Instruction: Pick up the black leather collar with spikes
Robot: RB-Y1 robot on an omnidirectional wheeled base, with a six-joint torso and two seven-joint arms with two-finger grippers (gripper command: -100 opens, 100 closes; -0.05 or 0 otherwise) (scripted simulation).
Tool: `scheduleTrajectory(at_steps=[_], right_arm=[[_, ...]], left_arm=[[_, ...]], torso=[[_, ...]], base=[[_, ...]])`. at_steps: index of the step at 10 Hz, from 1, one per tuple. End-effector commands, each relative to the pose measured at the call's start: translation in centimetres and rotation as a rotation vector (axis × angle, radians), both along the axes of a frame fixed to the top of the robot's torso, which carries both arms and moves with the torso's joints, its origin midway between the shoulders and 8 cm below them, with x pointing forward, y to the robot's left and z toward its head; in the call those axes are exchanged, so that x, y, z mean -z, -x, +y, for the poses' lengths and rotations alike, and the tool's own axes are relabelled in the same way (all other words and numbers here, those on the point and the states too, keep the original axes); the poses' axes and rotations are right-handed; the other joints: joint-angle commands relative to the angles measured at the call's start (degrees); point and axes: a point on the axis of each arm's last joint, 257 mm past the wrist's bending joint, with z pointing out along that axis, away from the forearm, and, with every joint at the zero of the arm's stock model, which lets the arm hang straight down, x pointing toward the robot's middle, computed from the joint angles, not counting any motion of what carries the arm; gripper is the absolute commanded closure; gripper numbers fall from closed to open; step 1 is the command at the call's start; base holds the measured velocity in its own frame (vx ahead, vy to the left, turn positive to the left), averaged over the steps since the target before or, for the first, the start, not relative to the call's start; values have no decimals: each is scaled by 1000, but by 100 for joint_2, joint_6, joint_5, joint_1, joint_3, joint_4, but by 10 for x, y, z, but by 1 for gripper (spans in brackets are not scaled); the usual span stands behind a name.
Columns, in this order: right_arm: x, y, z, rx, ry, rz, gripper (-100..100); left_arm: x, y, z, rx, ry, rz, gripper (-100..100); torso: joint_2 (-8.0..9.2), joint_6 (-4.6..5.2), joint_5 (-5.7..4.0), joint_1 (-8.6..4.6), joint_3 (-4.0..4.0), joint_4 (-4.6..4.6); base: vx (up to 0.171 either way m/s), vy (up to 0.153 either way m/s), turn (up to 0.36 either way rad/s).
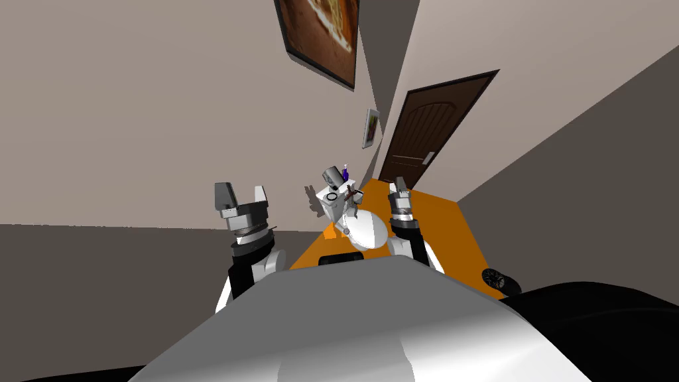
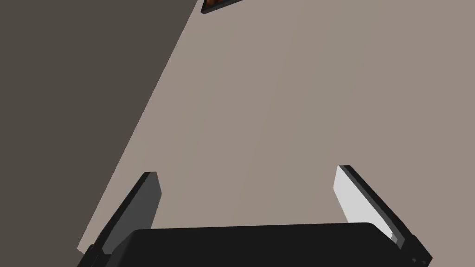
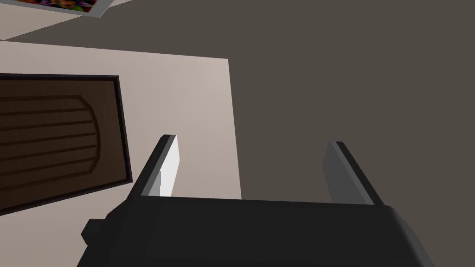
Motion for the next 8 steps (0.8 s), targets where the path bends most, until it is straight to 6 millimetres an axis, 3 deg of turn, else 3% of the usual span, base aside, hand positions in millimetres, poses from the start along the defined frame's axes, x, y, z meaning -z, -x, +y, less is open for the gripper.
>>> scheduleTrajectory(at_steps=[1,7,8], right_arm=[[9,-9,10,-20,56,26,-100],[61,-52,59,-77,327,132,-100],[65,-53,58,-77,327,140,-100]], left_arm=[[0,0,0,0,0,0,0],[0,0,0,0,0,0,0],[0,0,0,0,0,0,0]], torso=[[0,0,0,0,0,0],[7,-1,2,8,4,1],[10,-1,1,6,5,2]], base=[[-10,9,23],[-25,22,31],[-25,11,11]])
